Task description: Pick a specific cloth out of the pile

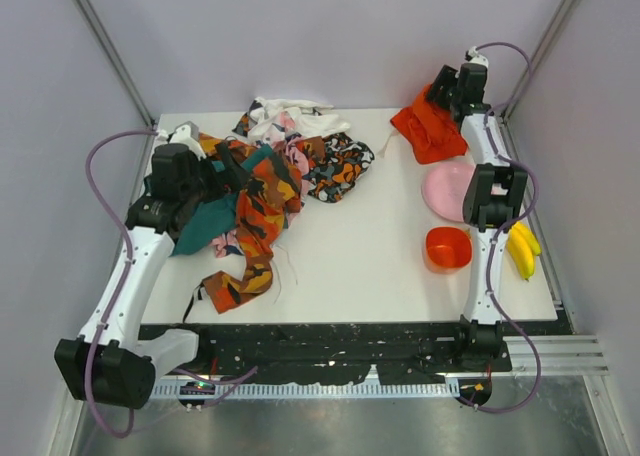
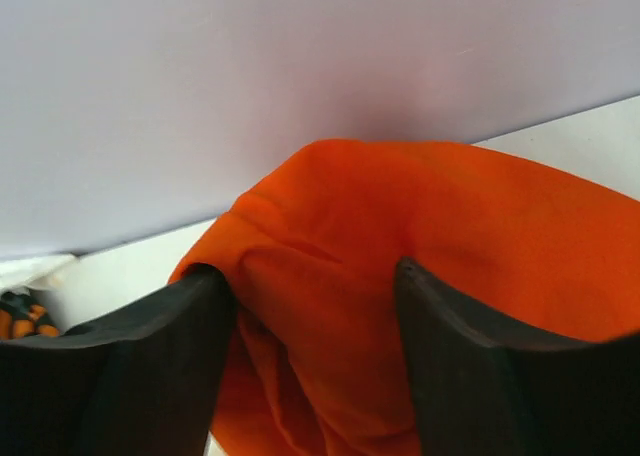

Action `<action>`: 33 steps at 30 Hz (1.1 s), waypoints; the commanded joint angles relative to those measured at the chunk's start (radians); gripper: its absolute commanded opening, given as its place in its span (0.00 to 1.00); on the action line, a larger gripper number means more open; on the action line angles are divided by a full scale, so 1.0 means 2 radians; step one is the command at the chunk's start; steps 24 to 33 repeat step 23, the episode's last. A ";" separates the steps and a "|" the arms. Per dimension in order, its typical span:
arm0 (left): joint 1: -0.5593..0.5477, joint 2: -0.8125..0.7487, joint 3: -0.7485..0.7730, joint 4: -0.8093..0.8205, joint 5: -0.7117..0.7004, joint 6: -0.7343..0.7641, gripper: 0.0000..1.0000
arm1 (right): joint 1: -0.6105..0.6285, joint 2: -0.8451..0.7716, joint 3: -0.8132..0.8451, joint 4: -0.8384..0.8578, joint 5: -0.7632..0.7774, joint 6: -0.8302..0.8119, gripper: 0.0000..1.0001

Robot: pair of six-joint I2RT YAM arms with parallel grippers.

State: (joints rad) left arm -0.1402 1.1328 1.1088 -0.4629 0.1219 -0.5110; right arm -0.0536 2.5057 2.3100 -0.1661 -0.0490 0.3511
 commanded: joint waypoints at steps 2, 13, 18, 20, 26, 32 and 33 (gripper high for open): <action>-0.001 -0.060 -0.007 -0.041 -0.032 -0.007 1.00 | -0.018 -0.138 -0.011 -0.019 -0.013 -0.021 0.99; -0.002 -0.245 -0.076 -0.117 -0.135 -0.027 1.00 | -0.020 -0.530 -0.404 -0.044 0.108 -0.051 0.95; -0.002 -0.292 -0.108 -0.128 -0.155 -0.035 1.00 | -0.020 -0.697 -0.640 0.047 0.043 -0.015 0.95; -0.002 -0.301 -0.116 -0.129 -0.151 -0.034 1.00 | -0.020 -0.732 -0.682 0.052 0.041 -0.011 0.95; -0.001 -0.313 -0.119 -0.127 -0.154 -0.034 1.00 | -0.020 -0.757 -0.696 0.050 0.032 -0.008 0.95; -0.001 -0.313 -0.119 -0.127 -0.154 -0.034 1.00 | -0.020 -0.757 -0.696 0.050 0.032 -0.008 0.95; -0.001 -0.313 -0.119 -0.127 -0.154 -0.034 1.00 | -0.020 -0.757 -0.696 0.050 0.032 -0.008 0.95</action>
